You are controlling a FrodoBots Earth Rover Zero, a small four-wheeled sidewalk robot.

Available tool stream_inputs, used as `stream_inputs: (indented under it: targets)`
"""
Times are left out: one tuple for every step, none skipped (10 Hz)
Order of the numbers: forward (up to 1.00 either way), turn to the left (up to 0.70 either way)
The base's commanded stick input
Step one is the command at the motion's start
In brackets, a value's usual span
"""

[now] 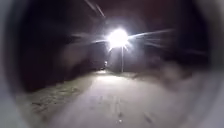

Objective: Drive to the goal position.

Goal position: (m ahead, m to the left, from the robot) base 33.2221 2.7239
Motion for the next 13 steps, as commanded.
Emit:
stream_inputs:
  targets:
    - [1.00,0.05]
    - [1.00,0.08]
    - [1.00,0.11]
    - [1.00,0.12]
    - [1.00,0.12]
    - [1.00,0.12]
    - [1.00,0.15]
    - [1.00,0.17]
    - [1.00,0.17]
    - [1.00,0.16]
    - [1.00,0.16]
    - [1.00,0.17]
    - [1.00,0.17]
